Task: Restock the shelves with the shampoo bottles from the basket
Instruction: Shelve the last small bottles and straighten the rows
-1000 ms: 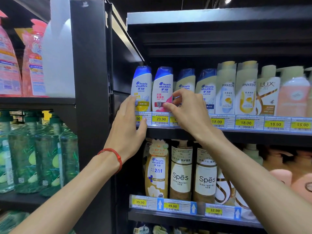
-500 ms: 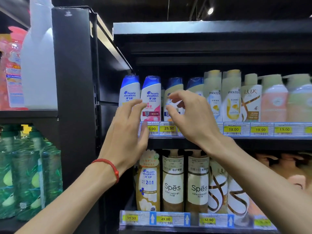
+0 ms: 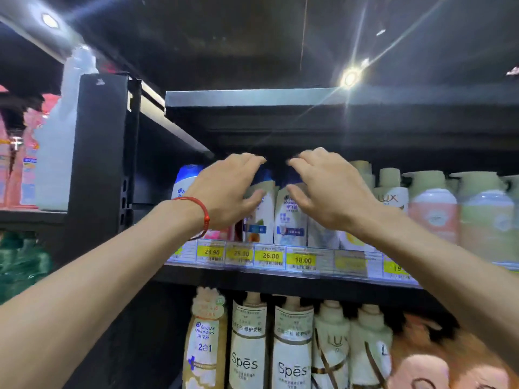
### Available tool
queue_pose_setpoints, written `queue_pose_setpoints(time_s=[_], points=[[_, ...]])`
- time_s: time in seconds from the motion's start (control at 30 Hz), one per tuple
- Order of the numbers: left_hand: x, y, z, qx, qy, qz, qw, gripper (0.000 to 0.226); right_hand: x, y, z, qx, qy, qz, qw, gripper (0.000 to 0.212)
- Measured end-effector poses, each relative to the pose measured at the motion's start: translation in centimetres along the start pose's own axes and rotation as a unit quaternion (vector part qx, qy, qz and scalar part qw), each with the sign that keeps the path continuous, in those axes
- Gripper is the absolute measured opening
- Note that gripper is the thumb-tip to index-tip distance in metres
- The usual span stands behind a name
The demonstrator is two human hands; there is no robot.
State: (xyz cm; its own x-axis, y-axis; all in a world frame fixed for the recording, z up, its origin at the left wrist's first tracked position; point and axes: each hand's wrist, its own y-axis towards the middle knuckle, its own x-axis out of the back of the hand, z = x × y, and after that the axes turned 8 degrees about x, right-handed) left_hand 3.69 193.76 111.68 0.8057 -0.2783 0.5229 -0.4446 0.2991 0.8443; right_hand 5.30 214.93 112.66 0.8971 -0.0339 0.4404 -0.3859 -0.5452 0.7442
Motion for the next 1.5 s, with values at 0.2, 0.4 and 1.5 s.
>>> queue_pose_setpoints(time_s=[0.2,0.4,1.5], points=[[-0.7,1.4,-0.3,-0.027,0.083,0.036,0.996,0.064,-0.8,0.5,-0.4,0.012,-0.057,0.027,0.998,0.048],[-0.3,1.7,0.3,-0.025,0.01,0.013,1.0,0.055,-0.4,0.2,-0.4,-0.001,0.032,0.006,0.999,0.047],[-0.4,1.2,0.0,0.053,-0.211,-0.06,0.974,0.03,-0.1,-0.7,0.1,-0.093,0.283,-0.118,0.947,0.027]])
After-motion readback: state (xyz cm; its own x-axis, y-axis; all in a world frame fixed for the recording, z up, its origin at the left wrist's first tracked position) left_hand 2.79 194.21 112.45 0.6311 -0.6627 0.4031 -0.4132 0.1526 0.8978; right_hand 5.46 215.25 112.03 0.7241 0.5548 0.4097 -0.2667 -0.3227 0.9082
